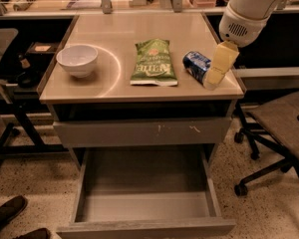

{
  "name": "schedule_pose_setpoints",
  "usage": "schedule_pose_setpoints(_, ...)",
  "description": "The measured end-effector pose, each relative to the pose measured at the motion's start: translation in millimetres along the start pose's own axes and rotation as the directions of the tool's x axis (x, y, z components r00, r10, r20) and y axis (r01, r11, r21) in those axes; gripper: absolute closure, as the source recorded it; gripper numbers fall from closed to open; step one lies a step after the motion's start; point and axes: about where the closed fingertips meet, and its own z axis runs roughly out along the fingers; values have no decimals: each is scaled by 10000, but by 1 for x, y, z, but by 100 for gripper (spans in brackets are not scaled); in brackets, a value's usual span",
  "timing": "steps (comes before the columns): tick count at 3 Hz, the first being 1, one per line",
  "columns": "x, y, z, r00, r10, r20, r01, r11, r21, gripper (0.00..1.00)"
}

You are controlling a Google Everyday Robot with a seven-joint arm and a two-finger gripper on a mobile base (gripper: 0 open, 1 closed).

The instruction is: Place pepsi can into middle drawer

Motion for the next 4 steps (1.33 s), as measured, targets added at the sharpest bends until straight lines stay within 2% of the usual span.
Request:
schedule_pose_setpoints(1, -22, -15, 21, 9978, 665, 48, -663, 9970, -400, 0)
schedule_pose_setpoints(2, -40, -29, 41, 9941, 1082, -41, -1083, 9924, -577, 0)
schedule_pose_setpoints(4, -47, -59, 84, 9860, 1532, -660, -1555, 9874, -306, 0)
